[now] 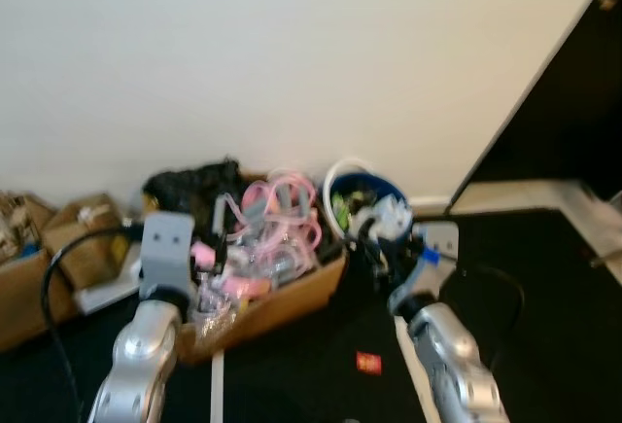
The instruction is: Picking trash to rubbish bin
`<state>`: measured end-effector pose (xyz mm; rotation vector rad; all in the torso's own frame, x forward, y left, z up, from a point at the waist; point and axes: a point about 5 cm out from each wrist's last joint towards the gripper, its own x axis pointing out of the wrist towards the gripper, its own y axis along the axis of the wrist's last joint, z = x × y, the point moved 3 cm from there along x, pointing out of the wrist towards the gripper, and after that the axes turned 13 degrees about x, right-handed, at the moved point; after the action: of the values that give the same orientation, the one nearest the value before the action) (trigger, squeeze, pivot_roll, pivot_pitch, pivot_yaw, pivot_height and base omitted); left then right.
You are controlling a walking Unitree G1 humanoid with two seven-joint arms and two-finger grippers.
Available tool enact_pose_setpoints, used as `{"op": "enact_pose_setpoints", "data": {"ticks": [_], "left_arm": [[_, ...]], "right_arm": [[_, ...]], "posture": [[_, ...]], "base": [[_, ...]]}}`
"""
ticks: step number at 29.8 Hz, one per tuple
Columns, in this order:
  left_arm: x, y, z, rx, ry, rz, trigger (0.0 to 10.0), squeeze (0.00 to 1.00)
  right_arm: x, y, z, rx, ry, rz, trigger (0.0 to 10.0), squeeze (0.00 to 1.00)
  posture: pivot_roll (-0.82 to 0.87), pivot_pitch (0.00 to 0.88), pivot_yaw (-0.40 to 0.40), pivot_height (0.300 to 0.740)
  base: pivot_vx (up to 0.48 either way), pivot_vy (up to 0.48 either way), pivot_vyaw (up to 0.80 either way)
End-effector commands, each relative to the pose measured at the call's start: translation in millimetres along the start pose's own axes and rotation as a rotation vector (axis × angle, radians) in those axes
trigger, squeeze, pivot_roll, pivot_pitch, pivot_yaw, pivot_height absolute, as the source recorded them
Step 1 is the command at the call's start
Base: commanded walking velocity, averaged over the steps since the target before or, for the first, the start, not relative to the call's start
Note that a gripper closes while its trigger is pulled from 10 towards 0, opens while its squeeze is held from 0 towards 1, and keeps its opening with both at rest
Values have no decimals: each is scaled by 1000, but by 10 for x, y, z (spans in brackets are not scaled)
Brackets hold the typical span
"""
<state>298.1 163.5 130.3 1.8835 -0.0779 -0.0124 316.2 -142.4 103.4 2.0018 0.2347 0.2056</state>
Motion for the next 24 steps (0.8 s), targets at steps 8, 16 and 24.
{"op": "enact_pose_setpoints", "data": {"ticks": [8,16,24], "left_arm": [[-28,-57,25,5,-6,-21,10000,0],[-30,-57,30,2,-6,-22,10000,0],[-7,-45,28,-2,0,-17,10000,0]], "right_arm": [[-41,-28,51,-4,-19,-16,10000,0],[-45,-39,51,-2,-20,-20,10000,0],[-28,-30,47,-3,-18,-20,10000,0]], "posture": [[30,146,-23,740],[31,142,-26,740],[26,144,-29,740]], "base": [[0,0,-653],[0,0,-654],[0,0,-654]]}}
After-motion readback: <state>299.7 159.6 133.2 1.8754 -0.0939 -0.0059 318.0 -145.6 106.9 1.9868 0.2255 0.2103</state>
